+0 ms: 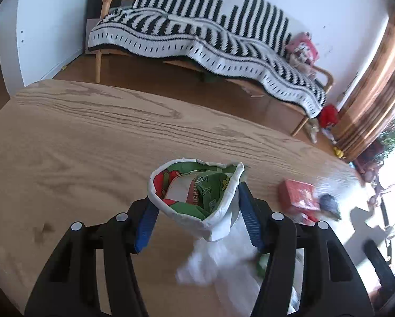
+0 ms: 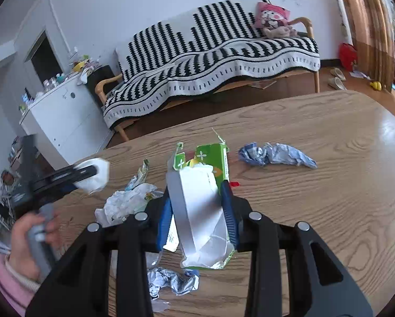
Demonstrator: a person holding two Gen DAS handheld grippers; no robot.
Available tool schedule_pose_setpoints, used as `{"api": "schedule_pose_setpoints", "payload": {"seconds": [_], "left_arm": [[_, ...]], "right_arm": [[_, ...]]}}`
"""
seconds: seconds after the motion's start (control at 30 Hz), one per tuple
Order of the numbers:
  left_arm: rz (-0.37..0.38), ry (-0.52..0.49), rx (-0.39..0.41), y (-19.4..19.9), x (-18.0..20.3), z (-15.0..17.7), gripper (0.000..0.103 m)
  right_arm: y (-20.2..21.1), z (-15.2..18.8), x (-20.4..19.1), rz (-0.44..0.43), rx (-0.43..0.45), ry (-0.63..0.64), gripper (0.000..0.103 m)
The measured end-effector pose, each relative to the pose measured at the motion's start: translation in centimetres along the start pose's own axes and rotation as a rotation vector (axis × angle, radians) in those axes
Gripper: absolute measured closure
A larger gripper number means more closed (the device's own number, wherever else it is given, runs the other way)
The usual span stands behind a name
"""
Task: Collect trash
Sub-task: 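Carry both items to the black bin and open both grippers over it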
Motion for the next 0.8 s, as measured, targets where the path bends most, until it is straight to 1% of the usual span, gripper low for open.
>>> {"api": "schedule_pose_setpoints", "payload": {"seconds": [0.07,0.13,0.27,0.37,0.43,0.5,0.53,0.57,0.63,0.7,0.77,0.8], "left_arm": [[0.023,-0.007,0.012,2.5,0.4,1.3,0.046],[0.027,-0.025,0.025,4.5,0.7,2.8,0.046],[0.07,-0.003,0.015,7.0,0.6,5.7,0.046],[0.117,-0.026,0.036,8.7,2.3,6.7,0.046],[0.167,-0.079,0.041,10.1,5.0,7.7,0.046],[0.221,-0.135,0.021,11.2,8.0,9.3,0.046],[0.243,-0.158,0.012,11.7,9.2,9.9,0.046],[0.277,-0.198,-0.002,12.3,11.3,10.8,0.046],[0.329,-0.251,-0.026,13.1,14.5,11.9,0.046],[0.388,-0.332,-0.072,13.7,18.5,14.0,0.046],[0.454,-0.424,-0.159,14.0,22.9,17.1,0.046],[0.48,-0.45,-0.194,14.2,24.7,18.7,0.046]], "right_arm": [[0.2,0.1,0.4,-0.009,-0.008,-0.031,0.068],[0.5,0.2,0.4,-0.018,-0.008,-0.042,0.068],[1.5,0.5,-0.4,-0.03,0.006,-0.008,0.068],[2.3,0.2,-0.6,-0.05,0.016,-0.037,0.068],[3.7,-0.3,-0.2,-0.06,0.047,-0.076,0.068],[6.0,-0.9,0.4,-0.074,0.097,-0.11,0.068],[8.1,-1.3,1.2,-0.085,0.134,-0.131,0.068],[9.3,-1.4,1.7,-0.089,0.151,-0.137,0.068],[13.1,-1.7,3.8,-0.068,0.191,-0.13,0.068],[17.5,-1.6,6.8,-0.021,0.229,-0.129,0.068],[21.1,-0.9,9.6,0.011,0.246,-0.143,0.068],[23.4,-0.1,11.5,0.037,0.249,-0.149,0.068]]}}
Point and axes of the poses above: each gripper's, at about its wrist camera, not at the fingertips, and y roughly against the way its jaws point, x to its right, z to its underside, the point moved 3 cm from there along -y, roughly the way its jaws point, and after that the axes turned 5 degrees about x, right-handed, at the moved point
